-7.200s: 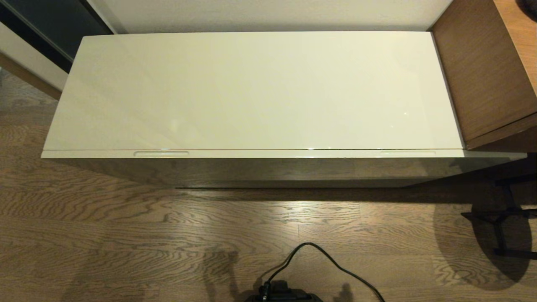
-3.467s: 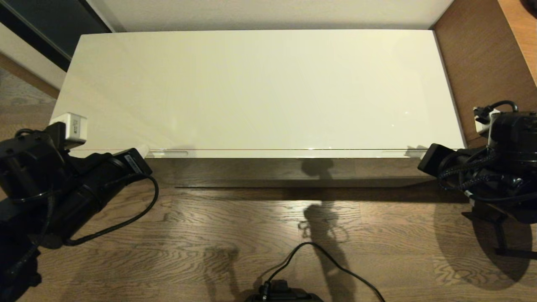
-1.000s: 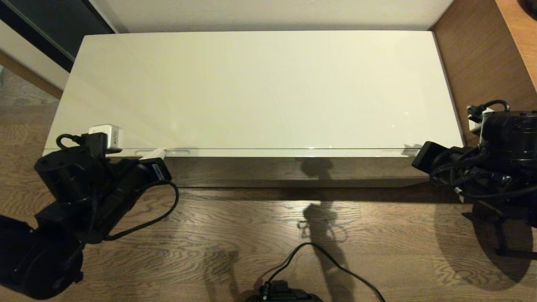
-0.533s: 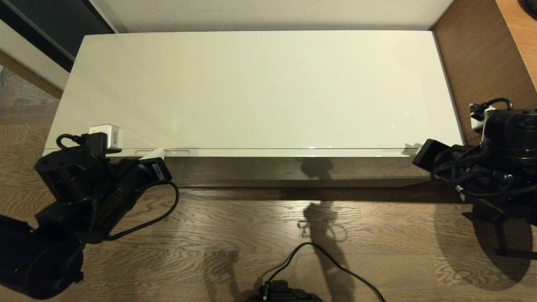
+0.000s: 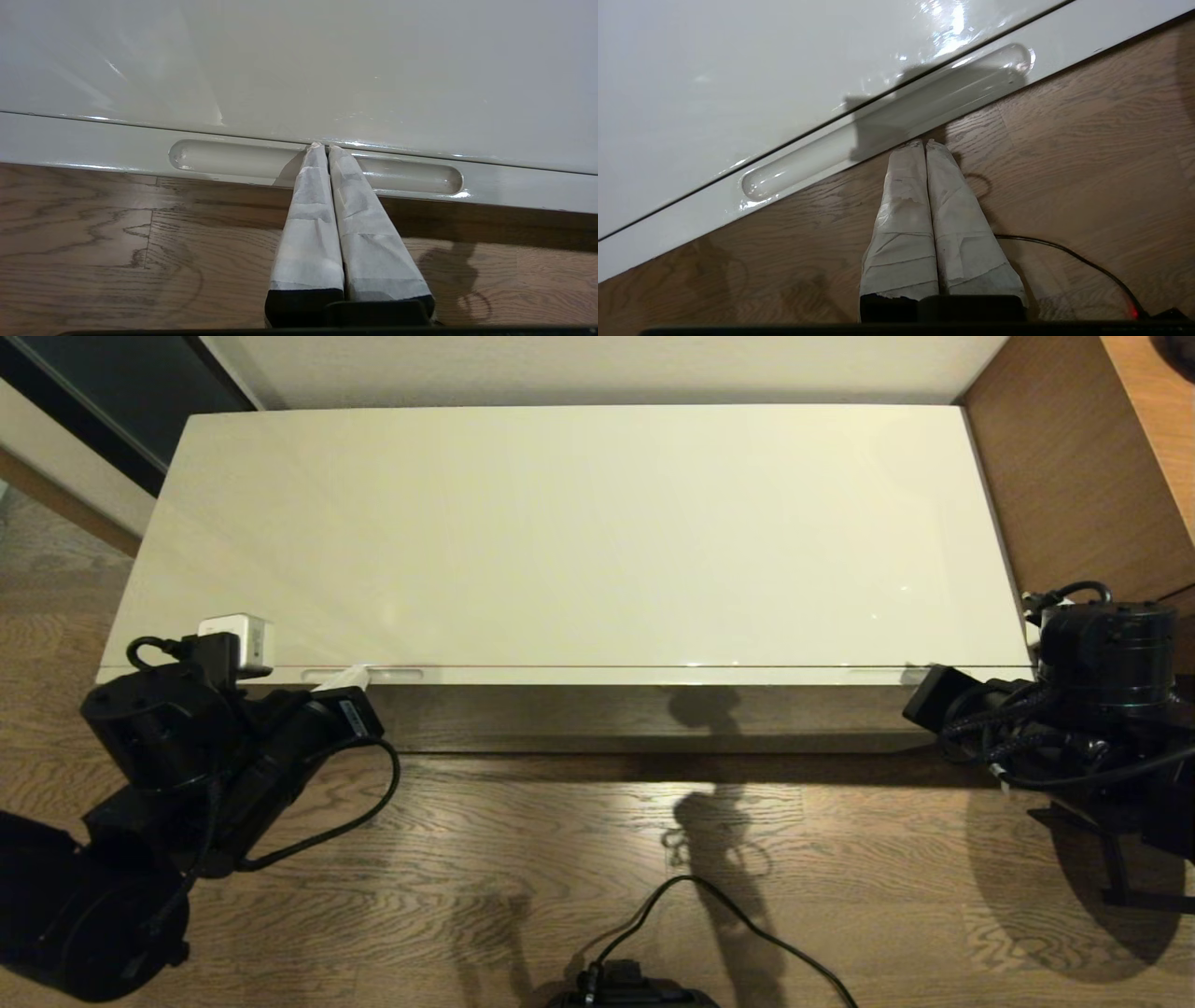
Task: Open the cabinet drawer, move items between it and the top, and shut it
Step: Open the drawer
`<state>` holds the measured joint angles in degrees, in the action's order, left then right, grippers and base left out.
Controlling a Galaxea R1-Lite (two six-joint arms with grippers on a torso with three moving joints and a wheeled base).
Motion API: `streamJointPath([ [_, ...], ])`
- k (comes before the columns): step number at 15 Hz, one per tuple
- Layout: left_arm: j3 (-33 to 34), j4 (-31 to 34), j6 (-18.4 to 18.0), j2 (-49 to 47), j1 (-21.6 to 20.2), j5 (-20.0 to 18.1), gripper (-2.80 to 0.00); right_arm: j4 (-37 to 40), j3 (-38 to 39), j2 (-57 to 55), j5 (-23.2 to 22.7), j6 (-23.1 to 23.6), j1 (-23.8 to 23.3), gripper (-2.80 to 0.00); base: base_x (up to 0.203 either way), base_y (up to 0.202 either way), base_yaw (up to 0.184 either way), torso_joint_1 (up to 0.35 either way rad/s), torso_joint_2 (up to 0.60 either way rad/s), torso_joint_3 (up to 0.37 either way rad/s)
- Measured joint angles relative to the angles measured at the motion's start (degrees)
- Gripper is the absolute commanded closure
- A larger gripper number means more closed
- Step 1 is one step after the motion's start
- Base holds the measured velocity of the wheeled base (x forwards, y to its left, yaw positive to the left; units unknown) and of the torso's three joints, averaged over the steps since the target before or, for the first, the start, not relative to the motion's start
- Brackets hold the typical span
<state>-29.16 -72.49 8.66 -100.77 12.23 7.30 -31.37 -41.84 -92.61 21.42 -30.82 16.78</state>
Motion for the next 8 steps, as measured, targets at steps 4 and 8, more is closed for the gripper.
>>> streamJointPath([
  [4,0.0,0.0,0.0,-0.1,0.0,0.0,0.0,1.3,-1.6,1.5,-0.2,1.4,0.1,0.0,0.0,0.0,0.0,0.0,0.0,0.0],
  [8,0.1,0.0,0.0,-0.1,0.1,0.0,0.0,-0.2,-2.9,2.7,0.4,2.1,0.0,0.0,0.0,0.0,0.0,0.0,0.0,0.0],
])
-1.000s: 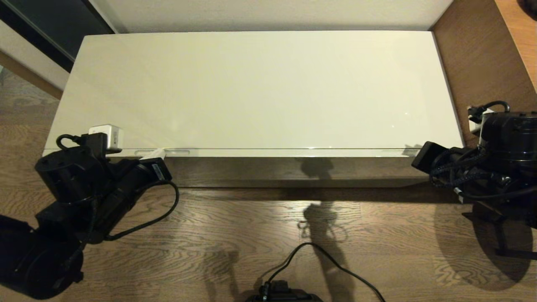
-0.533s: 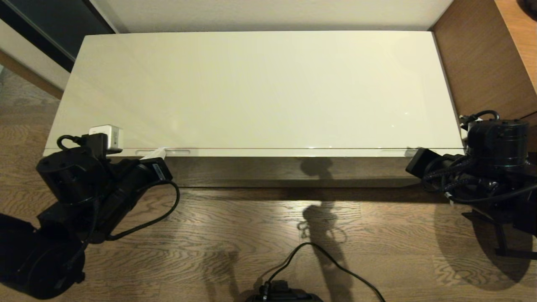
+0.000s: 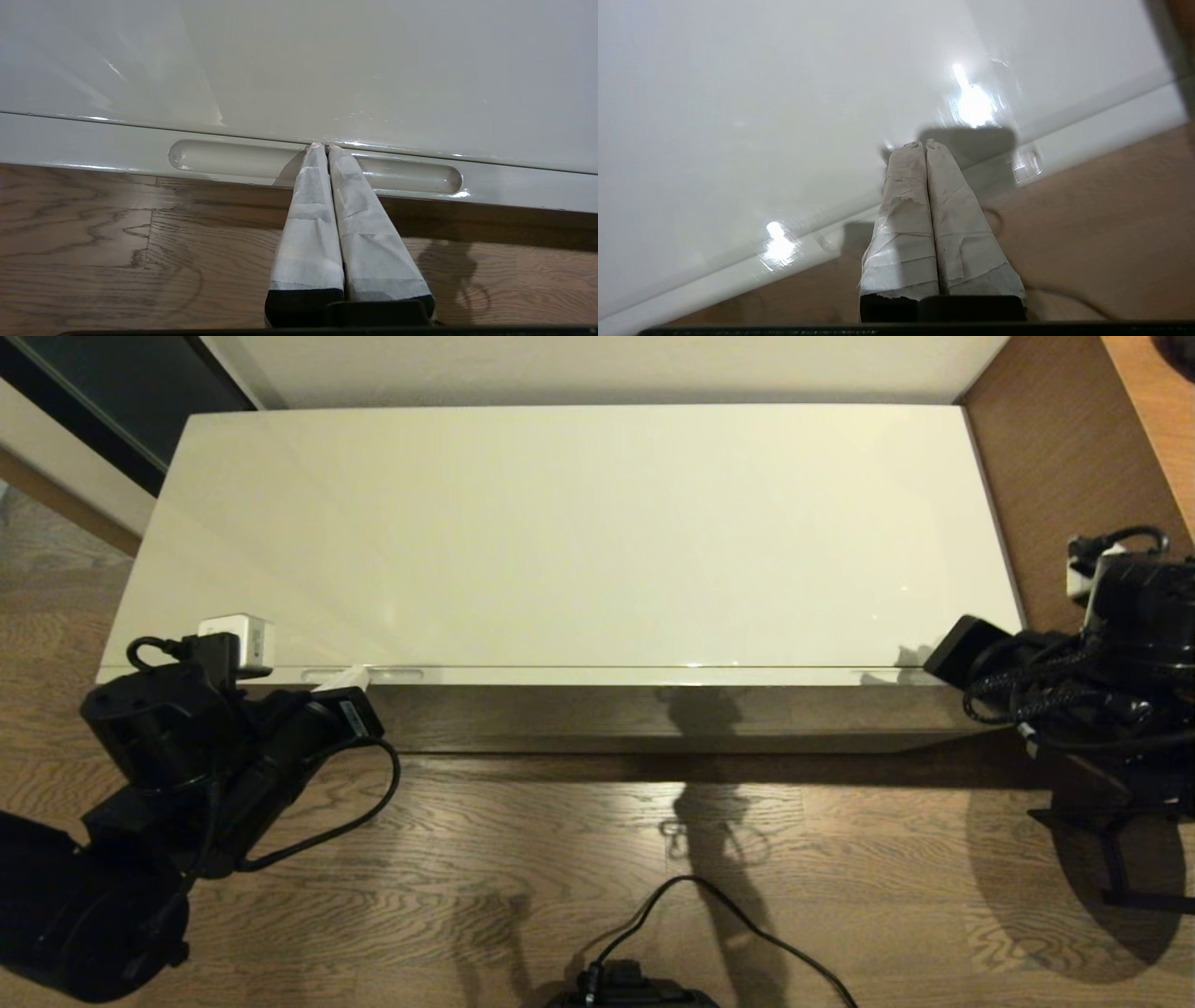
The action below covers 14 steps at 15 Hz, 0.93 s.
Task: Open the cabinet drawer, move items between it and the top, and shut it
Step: Open the drawer
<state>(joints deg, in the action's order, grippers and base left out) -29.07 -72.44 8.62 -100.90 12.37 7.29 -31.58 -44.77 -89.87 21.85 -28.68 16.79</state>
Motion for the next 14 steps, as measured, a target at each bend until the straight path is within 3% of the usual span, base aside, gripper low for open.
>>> streamJointPath([
  [14,0.2,-0.6,0.2,-1.0,0.1,0.1,0.0,0.1,0.9,-2.8,0.1,-1.2,-0.1,0.0,0.0,0.0,0.0,0.0,0.0,0.0],
])
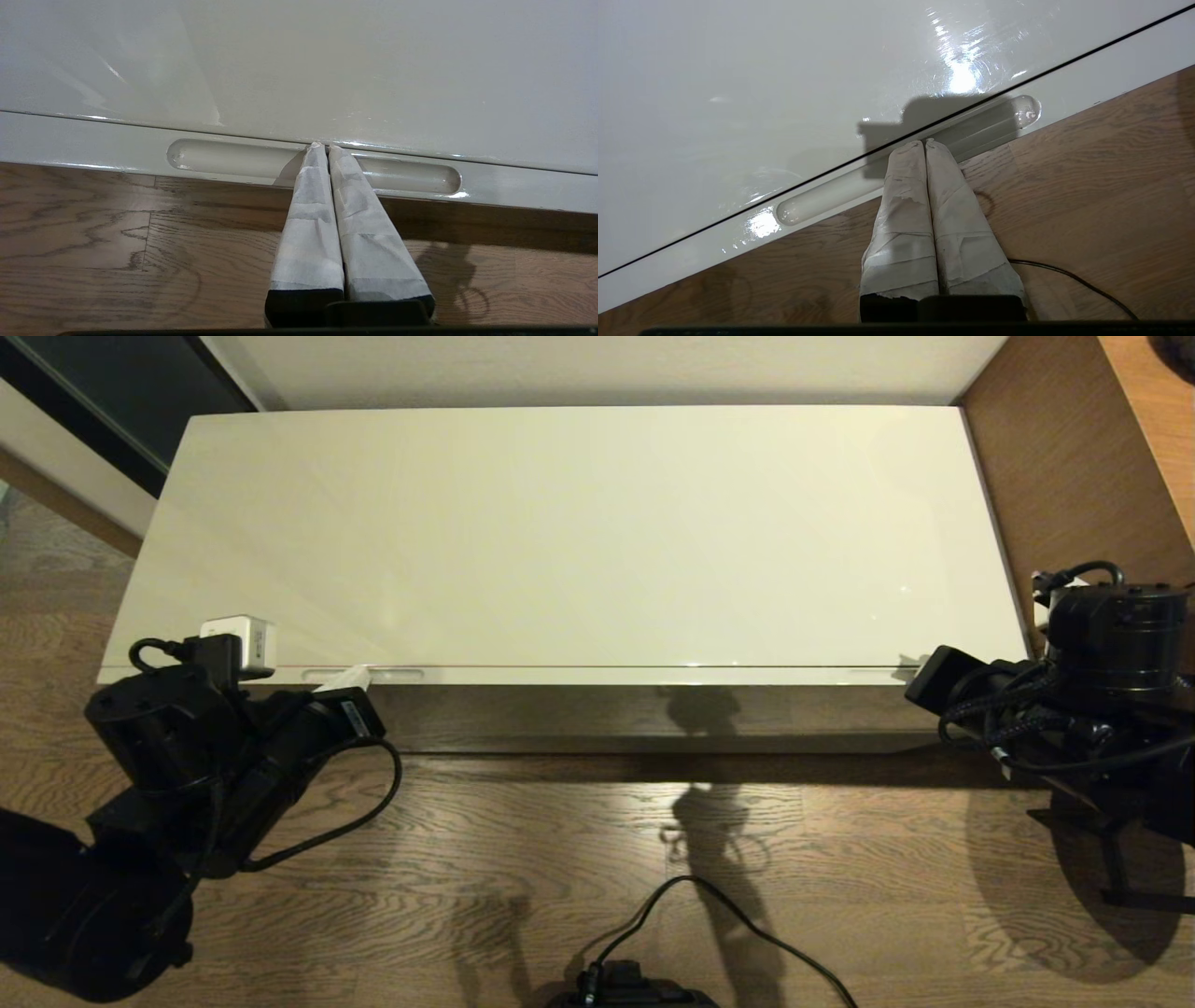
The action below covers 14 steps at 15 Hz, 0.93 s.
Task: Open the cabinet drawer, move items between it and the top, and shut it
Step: Open the drawer
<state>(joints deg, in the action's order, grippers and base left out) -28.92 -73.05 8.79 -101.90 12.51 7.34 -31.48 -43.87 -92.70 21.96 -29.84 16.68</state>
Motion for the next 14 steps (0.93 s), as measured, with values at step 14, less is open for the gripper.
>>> streamJointPath([
  [14,0.5,0.0,-0.1,-0.1,0.4,-0.1,0.0,2.5,5.9,2.3,-1.1,9.5,-1.9,0.0,0.0,0.0,0.0,0.0,0.0,0.0],
])
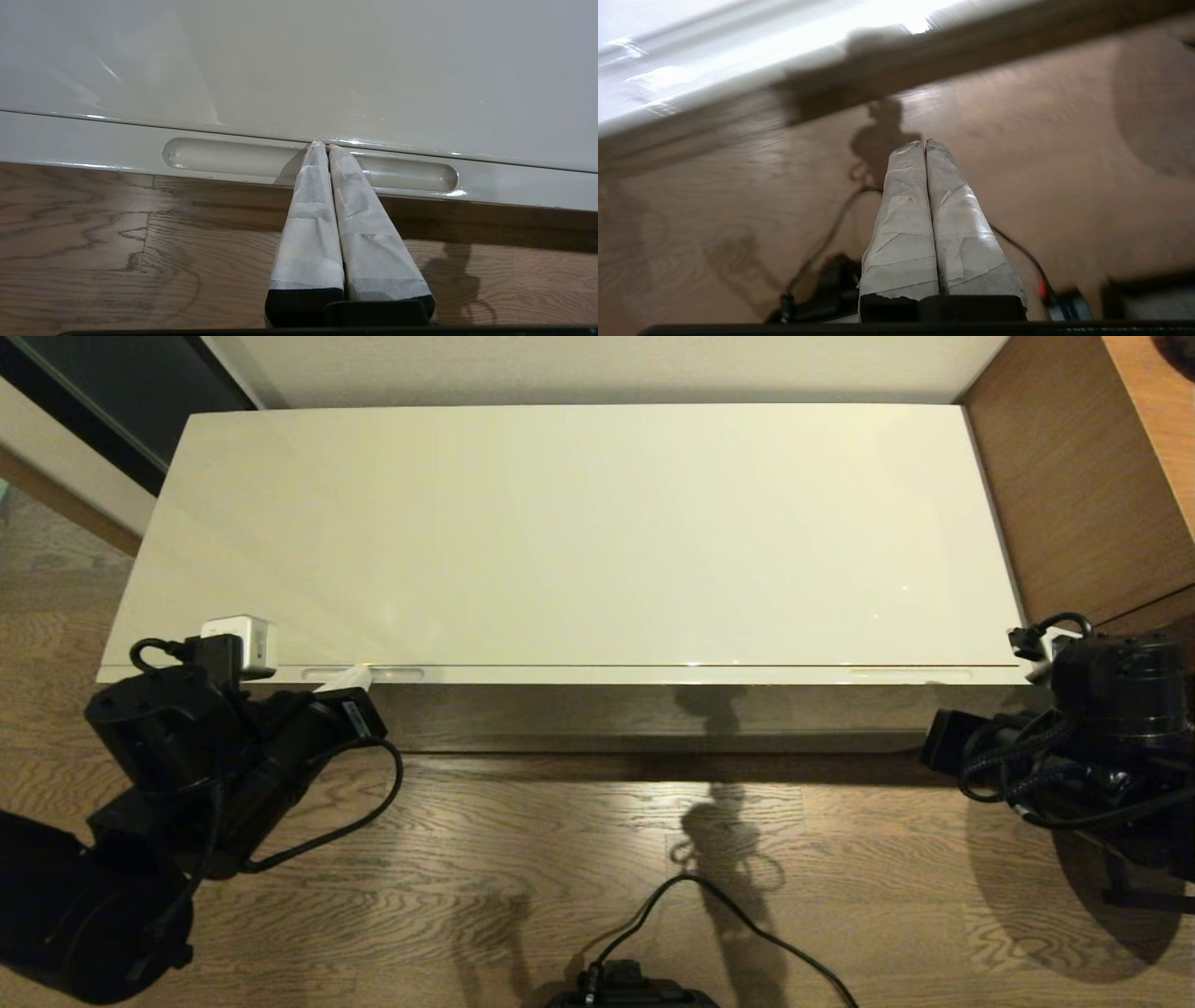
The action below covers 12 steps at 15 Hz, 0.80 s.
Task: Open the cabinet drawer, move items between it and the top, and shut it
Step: Open the drawer
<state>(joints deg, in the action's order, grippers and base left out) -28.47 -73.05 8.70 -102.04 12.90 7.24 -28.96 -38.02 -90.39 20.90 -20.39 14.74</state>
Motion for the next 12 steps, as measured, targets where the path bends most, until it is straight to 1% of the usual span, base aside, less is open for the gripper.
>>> streamJointPath([
  [2,0.0,0.1,0.0,0.0,0.0,0.1,0.0,1.2,-1.8,1.6,1.1,1.1,-0.1,0.0,0.0,0.0,0.0,0.0,0.0,0.0],
  [4,0.0,0.0,0.0,-0.1,0.0,0.0,0.0,3.1,-3.5,3.9,1.3,4.3,0.0,0.0,0.0,0.0,0.0,0.0,0.0,0.0],
  [5,0.0,0.1,0.0,-0.1,0.0,0.0,0.0,3.2,-4.0,4.4,1.4,4.9,0.0,0.0,0.0,0.0,0.0,0.0,0.0,0.0],
  [10,0.5,-0.4,0.1,0.0,0.0,0.1,0.0,1.7,-5.1,3.7,1.6,4.9,0.0,0.0,0.0,0.0,0.0,0.0,0.0,0.0],
  [12,0.8,-1.0,0.0,-0.1,0.6,0.1,0.0,-0.6,-5.1,2.5,1.6,4.8,0.0,0.0,0.0,0.0,0.0,0.0,0.0,0.0],
])
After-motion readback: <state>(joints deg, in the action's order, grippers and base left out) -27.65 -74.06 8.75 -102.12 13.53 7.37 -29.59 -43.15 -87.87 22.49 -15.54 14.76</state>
